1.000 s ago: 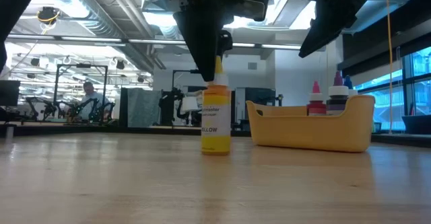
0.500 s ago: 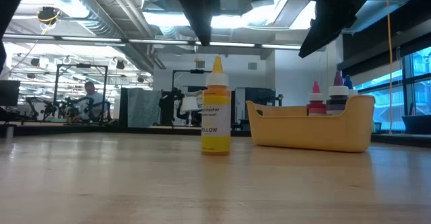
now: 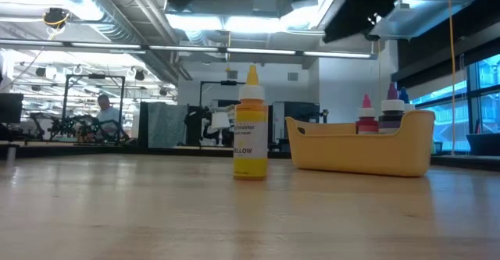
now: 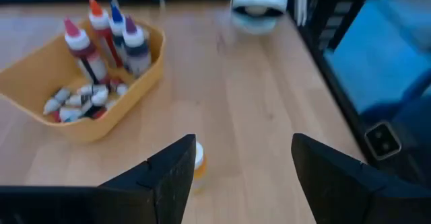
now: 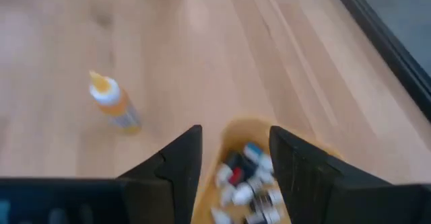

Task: Pick & Place food coloring
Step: Put the large yellow food coloring bottle in the yellow bin

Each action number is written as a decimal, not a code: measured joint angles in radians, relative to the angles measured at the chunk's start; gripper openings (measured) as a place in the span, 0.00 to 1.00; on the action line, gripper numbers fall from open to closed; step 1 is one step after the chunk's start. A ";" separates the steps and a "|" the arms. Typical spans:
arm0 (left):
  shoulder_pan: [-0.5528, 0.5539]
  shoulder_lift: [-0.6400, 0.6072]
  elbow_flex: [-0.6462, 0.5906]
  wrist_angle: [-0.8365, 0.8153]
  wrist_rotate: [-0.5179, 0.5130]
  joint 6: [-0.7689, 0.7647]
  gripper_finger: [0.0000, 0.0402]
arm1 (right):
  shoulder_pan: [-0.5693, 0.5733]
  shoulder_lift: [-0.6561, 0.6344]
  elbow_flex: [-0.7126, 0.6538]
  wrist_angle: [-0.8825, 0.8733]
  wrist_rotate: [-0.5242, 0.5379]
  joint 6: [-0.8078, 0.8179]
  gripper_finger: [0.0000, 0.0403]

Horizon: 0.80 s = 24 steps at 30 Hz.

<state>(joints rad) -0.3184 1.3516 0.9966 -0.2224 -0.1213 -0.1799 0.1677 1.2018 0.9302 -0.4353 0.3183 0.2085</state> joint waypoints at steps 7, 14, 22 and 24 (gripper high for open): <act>-0.006 -0.180 -0.400 0.511 -0.001 0.025 0.59 | 0.000 0.010 0.000 0.188 -0.106 -0.112 0.46; 0.002 -0.292 -0.570 0.638 -0.046 0.006 0.59 | 0.000 0.071 0.000 0.409 -0.111 -0.132 0.65; 0.007 -0.321 -0.581 0.638 -0.069 -0.038 0.59 | 0.013 0.133 0.046 0.474 -0.224 -0.196 0.71; 0.005 -0.321 -0.581 0.630 -0.069 -0.039 0.59 | 0.015 0.170 0.096 0.407 -0.261 -0.215 0.69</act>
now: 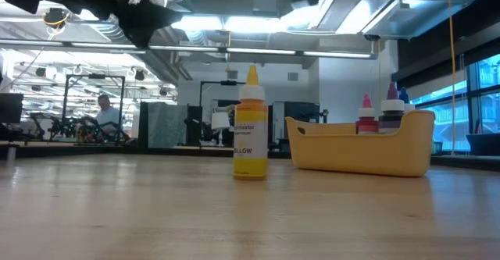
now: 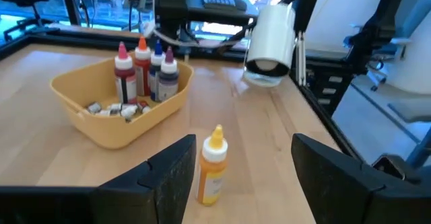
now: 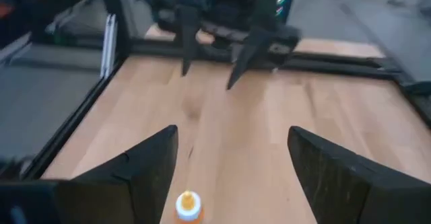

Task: Pick & Place food coloring
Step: Put the large yellow food coloring bottle in the yellow bin

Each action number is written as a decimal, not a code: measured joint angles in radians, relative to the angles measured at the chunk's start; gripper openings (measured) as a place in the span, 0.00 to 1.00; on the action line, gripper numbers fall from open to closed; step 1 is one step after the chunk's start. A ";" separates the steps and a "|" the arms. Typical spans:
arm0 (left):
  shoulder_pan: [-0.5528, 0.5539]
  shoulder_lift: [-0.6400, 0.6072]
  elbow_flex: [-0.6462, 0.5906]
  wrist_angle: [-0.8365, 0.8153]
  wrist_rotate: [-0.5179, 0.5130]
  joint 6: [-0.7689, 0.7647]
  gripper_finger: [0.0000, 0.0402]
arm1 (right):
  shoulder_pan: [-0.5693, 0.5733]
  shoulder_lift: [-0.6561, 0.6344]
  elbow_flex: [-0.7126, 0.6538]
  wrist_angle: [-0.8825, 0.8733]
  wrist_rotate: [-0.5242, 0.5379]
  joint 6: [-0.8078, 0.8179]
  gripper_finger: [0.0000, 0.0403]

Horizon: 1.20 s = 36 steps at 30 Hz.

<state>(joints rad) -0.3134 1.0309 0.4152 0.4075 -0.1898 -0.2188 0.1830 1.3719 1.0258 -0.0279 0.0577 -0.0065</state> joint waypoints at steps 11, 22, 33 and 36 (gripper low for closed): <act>0.000 0.000 0.000 -0.024 0.000 -0.006 0.60 | 0.065 0.297 0.291 -0.414 -0.034 -0.133 0.62; 0.000 0.001 0.000 -0.057 0.000 -0.009 0.60 | 0.059 0.507 0.512 -0.648 -0.086 -0.190 0.56; 0.000 0.002 0.000 -0.085 0.000 -0.083 0.60 | 0.022 0.592 0.636 -0.779 -0.086 -0.274 0.55; 0.000 0.002 0.000 -0.098 0.000 -0.083 0.60 | 0.011 0.606 0.636 -0.787 -0.086 -0.290 0.55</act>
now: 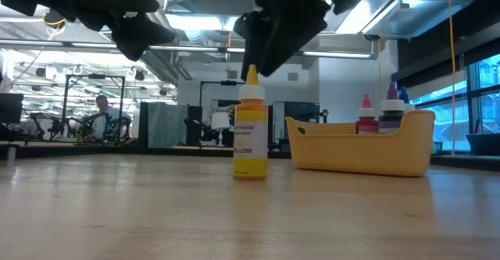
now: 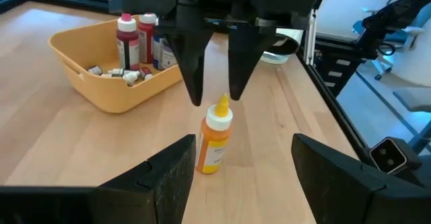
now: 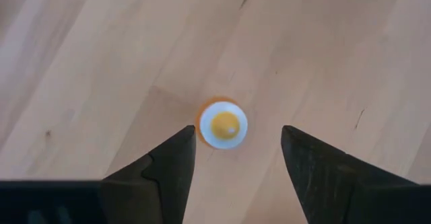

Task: Pick & Place food coloring
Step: Put the large yellow food coloring bottle in the yellow bin

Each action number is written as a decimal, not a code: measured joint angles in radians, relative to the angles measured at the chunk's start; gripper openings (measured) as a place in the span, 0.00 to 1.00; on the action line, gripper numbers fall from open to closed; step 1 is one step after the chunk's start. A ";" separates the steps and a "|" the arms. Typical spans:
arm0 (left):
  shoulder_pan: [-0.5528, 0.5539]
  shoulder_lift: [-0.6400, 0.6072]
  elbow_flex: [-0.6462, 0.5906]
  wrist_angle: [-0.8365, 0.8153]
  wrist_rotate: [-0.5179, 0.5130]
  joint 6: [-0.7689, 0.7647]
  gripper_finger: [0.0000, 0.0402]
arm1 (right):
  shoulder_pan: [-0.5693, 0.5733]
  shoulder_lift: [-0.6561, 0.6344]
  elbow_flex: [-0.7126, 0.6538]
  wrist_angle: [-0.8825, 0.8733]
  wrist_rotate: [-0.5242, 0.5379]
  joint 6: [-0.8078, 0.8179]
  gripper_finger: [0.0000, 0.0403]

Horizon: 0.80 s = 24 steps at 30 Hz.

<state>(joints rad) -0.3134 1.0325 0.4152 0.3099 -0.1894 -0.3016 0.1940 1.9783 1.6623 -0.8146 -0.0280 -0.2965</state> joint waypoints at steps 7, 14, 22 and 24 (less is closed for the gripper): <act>0.000 0.000 0.000 -0.007 0.000 0.000 0.60 | -0.004 0.010 0.000 0.005 -0.047 -0.001 0.55; 0.000 0.000 0.000 -0.008 0.000 0.000 0.60 | -0.004 0.029 0.000 0.041 -0.046 -0.005 0.55; 0.000 0.000 0.000 -0.010 0.000 0.000 0.60 | -0.004 0.045 0.000 0.041 -0.045 -0.023 0.54; 0.000 0.000 0.000 -0.015 0.000 0.000 0.60 | -0.004 0.045 0.000 0.039 -0.045 -0.022 0.53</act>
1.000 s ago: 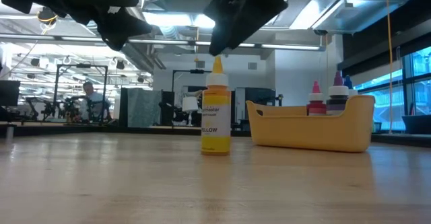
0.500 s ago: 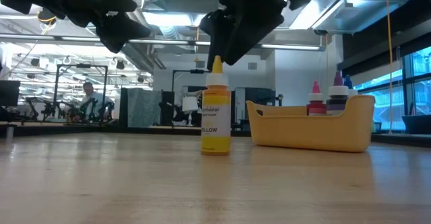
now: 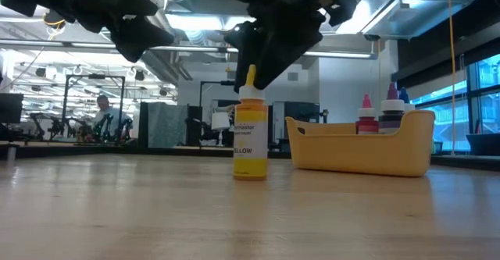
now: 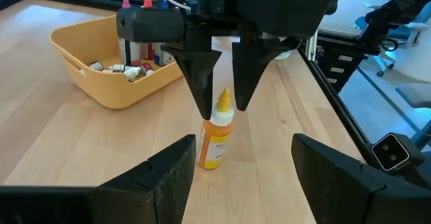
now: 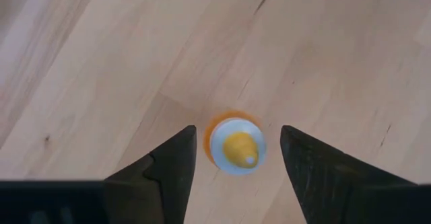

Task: Pick & Place food coloring
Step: Put the large yellow food coloring bottle in the yellow bin

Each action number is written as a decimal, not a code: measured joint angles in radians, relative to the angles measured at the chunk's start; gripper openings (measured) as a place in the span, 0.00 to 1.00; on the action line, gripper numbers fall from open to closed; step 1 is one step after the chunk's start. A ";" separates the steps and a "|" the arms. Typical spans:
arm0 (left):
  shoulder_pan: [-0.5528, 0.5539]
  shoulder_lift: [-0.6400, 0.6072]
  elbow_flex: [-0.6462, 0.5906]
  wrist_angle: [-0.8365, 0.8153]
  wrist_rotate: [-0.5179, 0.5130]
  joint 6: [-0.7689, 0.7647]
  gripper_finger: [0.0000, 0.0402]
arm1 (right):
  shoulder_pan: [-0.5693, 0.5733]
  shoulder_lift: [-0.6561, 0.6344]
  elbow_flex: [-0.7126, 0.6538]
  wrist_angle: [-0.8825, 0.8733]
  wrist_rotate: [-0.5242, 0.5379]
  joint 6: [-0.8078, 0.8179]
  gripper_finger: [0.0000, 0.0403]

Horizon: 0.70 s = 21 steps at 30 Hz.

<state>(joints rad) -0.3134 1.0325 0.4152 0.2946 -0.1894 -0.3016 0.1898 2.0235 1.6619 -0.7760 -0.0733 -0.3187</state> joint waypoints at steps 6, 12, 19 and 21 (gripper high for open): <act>0.000 0.000 0.000 -0.008 0.000 0.000 0.60 | 0.000 0.023 -0.001 0.003 -0.008 -0.004 0.48; 0.001 0.000 0.000 -0.011 0.000 0.000 0.60 | 0.000 0.041 0.000 -0.009 -0.009 -0.005 0.44; 0.001 0.000 0.000 -0.012 -0.003 0.000 0.60 | 0.000 0.041 0.000 -0.001 -0.008 -0.005 0.42; 0.001 0.000 0.000 -0.012 -0.003 0.000 0.60 | 0.000 0.041 0.000 -0.001 -0.008 -0.005 0.42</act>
<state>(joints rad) -0.3122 1.0325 0.4152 0.2825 -0.1925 -0.3016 0.1898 2.0647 1.6615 -0.7773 -0.0814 -0.3241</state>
